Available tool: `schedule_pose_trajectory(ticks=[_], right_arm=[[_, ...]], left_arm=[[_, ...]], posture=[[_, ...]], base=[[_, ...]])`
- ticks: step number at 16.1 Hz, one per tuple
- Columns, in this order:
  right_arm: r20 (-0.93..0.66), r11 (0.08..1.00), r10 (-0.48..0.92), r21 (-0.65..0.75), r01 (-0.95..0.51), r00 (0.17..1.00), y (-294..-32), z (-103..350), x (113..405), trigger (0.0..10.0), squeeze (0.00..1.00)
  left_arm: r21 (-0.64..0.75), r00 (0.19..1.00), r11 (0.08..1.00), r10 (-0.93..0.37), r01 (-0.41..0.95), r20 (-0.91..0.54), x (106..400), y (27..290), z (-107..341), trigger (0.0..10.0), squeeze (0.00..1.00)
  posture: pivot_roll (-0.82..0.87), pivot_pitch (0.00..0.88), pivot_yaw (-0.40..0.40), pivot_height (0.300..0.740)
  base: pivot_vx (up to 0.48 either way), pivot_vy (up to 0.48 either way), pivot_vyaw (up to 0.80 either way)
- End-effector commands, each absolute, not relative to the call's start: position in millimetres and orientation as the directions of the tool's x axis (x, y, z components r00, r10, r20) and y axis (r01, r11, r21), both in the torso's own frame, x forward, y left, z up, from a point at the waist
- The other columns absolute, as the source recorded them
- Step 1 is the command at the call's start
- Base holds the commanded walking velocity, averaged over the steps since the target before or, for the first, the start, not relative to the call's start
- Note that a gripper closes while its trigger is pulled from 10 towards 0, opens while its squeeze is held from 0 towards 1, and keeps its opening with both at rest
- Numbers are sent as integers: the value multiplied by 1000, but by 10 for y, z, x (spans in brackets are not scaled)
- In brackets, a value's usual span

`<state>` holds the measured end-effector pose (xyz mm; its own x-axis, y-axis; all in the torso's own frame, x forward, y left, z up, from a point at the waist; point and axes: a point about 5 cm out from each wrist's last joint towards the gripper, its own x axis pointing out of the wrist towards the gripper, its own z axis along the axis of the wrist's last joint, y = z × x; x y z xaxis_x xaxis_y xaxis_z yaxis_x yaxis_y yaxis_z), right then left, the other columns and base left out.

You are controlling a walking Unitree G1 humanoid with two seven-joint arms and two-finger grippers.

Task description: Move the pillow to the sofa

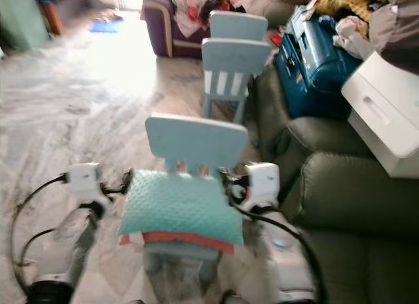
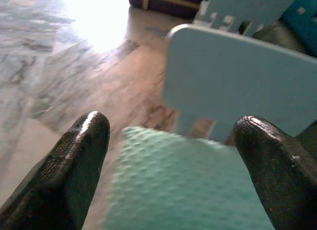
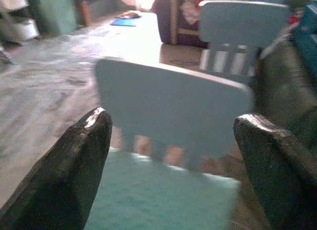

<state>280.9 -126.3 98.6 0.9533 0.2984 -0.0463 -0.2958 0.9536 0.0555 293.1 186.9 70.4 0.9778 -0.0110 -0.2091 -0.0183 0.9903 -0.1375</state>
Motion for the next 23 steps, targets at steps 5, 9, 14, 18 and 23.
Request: schedule_pose_trajectory(ticks=[5, 9, 14, 18, 23], right_arm=[[-47, 960, 280, 33, -279, 959, -1339, 1008, 2825, 10000, 0], [-49, 961, 277, 28, -275, 960, -1345, 1004, 2825, 10000, 0], [-43, 966, 260, 22, -259, 965, -1357, 1014, 2852, 10000, 0], [-45, 968, 249, 22, -248, 967, -1371, 1010, 2854, 10000, 0], [-68, 972, 234, 28, -233, 970, -1379, 979, 2848, 10000, 0]], left_arm=[[-141, 980, 990, -35, 7, -195, 2954, 1805, 739, 10000, 0], [-138, 979, 990, -40, 12, -198, 2966, 1841, 745, 10000, 0], [-103, 983, 994, -56, 38, -177, 3011, 1833, 785, 10000, 0], [-101, 984, 995, -33, 15, -175, 3017, 1879, 784, 10000, 0], [-84, 982, 996, -32, 17, -189, 3031, 1882, 762, 10000, 0]], posture=[[-108, 120, -38, 740], [-107, 116, -39, 740], [-103, 108, -38, 740], [-104, 110, -35, 740], [-108, 115, -37, 740]], base=[[0, 265, 0], [0, 0, 0], [0, 0, 0], [0, 0, 0], [0, 0, -306]])
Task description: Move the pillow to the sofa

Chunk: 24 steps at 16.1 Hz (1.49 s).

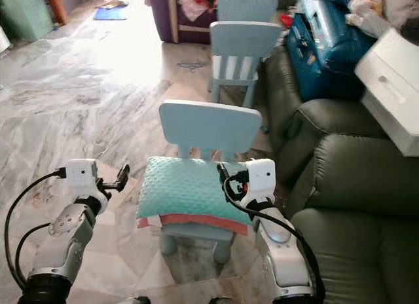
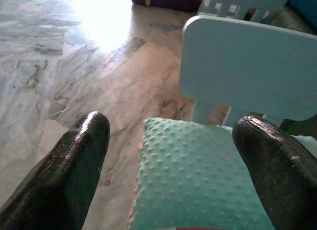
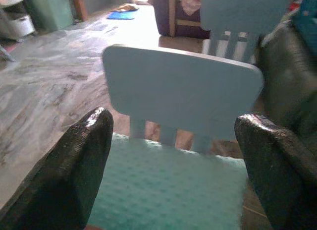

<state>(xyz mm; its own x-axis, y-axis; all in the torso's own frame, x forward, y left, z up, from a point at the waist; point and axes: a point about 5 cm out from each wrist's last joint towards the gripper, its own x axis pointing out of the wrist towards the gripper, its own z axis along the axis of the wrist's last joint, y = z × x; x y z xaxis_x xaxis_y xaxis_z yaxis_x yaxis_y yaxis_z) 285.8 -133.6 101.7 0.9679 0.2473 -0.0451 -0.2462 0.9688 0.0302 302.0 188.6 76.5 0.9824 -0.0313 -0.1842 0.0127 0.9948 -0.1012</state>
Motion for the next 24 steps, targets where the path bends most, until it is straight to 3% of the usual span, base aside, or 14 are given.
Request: schedule_pose_trajectory(ticks=[1, 7, 10, 11, 14, 24], right_arm=[[-68, 972, 234, 24, -233, 970, -1383, 979, 2847, 10000, 0], [-71, 973, 230, 12, -230, 971, -1401, 982, 2854, 10000, 0], [-72, 973, 230, 7, -230, 971, -1401, 984, 2856, 10000, 0], [-73, 973, 231, 8, -231, 970, -1399, 983, 2856, 10000, 0], [-72, 973, 232, 17, -231, 970, -1391, 975, 2860, 10000, 0], [-51, 973, 231, 9, -231, 972, -1391, 1003, 2864, 10000, 0]], left_arm=[[-85, 981, 996, -23, 6, -195, 3033, 1889, 751, 10000, 0], [-108, 980, 994, -46, 25, -196, 3027, 1857, 735, 10000, 0], [-40, 984, 998, -49, 42, -169, 3018, 1908, 761, 10000, 0], [-87, 984, 994, -86, 73, -158, 3010, 1901, 765, 10000, 0], [-55, 988, 998, -33, 25, -152, 3013, 1946, 778, 10000, 0], [-136, 984, 984, -128, 111, -121, 2994, 1846, 816, 10000, 0]], posture=[[-109, 116, -38, 740], [-110, 117, -43, 740], [-109, 120, -44, 740], [-107, 120, -44, 740], [-104, 122, -44, 740], [-107, 122, -42, 740]], base=[[0, 0, -800], [0, 0, -798], [0, 0, -800], [0, 0, -800], [0, 0, -800], [34, 0, 0]])
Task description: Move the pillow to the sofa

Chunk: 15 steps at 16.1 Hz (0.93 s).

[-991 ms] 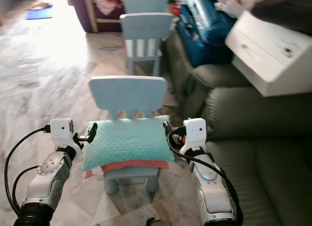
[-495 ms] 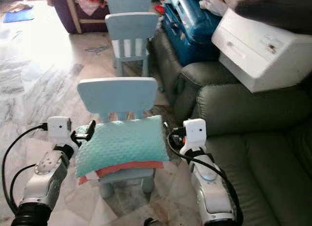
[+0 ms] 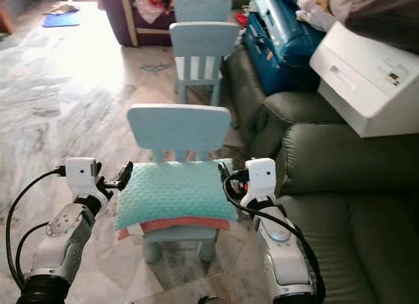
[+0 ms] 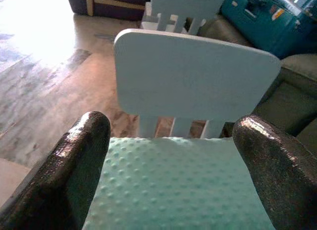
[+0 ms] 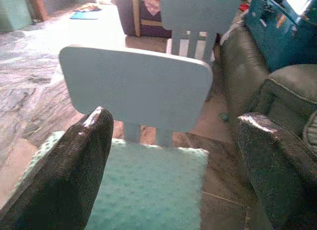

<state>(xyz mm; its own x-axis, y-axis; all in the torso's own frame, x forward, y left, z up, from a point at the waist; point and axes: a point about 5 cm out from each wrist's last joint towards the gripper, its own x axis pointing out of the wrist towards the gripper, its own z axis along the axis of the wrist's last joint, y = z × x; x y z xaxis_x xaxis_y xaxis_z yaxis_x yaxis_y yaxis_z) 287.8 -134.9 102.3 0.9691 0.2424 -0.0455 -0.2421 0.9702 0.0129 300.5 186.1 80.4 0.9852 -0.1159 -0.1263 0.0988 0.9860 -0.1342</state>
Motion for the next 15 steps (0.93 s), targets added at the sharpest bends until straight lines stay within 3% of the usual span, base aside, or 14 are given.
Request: schedule_pose_trajectory(ticks=[1, 12, 15], right_arm=[[-51, 973, 231, 9, -231, 972, -1391, 1004, 2864, 10000, 0], [-51, 972, 234, 4, -234, 971, -1393, 1002, 2865, 10000, 0], [-51, 973, 232, 6, -232, 971, -1391, 1000, 2858, 10000, 0]], left_arm=[[-134, 984, 985, -128, 112, -121, 2994, 1845, 816, 10000, 0], [-136, 981, 983, -139, 120, -138, 2980, 1834, 785, 10000, 0], [-144, 982, 983, -137, 118, -132, 2979, 1825, 789, 10000, 0]], posture=[[-107, 122, -42, 740], [-106, 114, -41, 740], [-107, 117, -40, 740]], base=[[341, 0, 0], [338, 0, 0], [89, 0, 0]])
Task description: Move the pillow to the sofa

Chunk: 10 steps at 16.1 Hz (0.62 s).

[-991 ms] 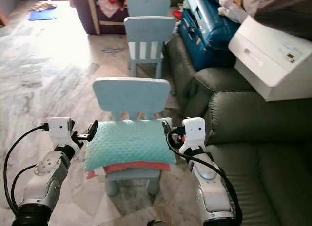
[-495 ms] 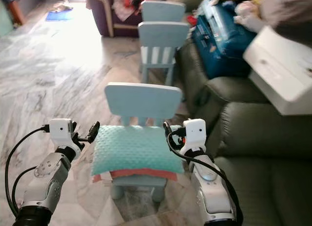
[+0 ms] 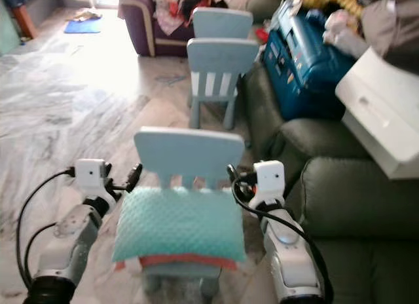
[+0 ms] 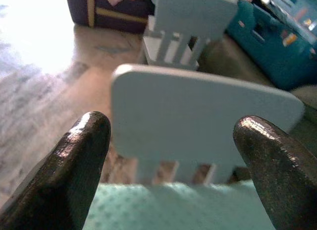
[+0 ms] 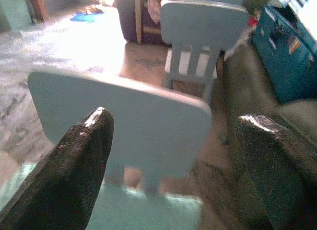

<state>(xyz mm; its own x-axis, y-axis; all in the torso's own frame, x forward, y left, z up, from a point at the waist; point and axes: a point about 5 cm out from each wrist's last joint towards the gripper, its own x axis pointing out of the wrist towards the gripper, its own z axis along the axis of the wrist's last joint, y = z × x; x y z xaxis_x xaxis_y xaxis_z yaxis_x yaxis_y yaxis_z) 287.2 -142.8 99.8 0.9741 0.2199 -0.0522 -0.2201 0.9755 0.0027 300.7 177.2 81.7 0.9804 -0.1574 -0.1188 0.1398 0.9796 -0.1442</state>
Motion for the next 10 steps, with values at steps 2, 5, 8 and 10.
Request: schedule_pose_trajectory(ticks=[2, 5, 8, 10], right_arm=[[-54, 972, 233, 6, -233, 971, -1388, 990, 2846, 10000, 0], [-56, 972, 234, 6, -234, 971, -1392, 986, 2842, 10000, 0], [-74, 967, 255, 17, -254, 964, -1378, 953, 2837, 10000, 0], [-79, 966, 257, 36, -255, 963, -1410, 956, 2877, 10000, 0]], left_arm=[[-137, 980, 983, -140, 121, -140, 2967, 1817, 780, 10000, 0], [-142, 980, 984, -130, 109, -153, 2953, 1815, 755, 10000, 0], [-96, 972, 993, -93, 73, -215, 2934, 1867, 645, 10000, 0], [-70, 967, 996, -66, 50, -246, 2888, 1967, 553, 10000, 0]], posture=[[-107, 120, -40, 740], [-107, 121, -42, 740], [-105, 123, -42, 740], [-103, 127, -40, 740]], base=[[0, 0, 0], [0, 0, 0], [0, 0, 0], [0, 0, 0]])
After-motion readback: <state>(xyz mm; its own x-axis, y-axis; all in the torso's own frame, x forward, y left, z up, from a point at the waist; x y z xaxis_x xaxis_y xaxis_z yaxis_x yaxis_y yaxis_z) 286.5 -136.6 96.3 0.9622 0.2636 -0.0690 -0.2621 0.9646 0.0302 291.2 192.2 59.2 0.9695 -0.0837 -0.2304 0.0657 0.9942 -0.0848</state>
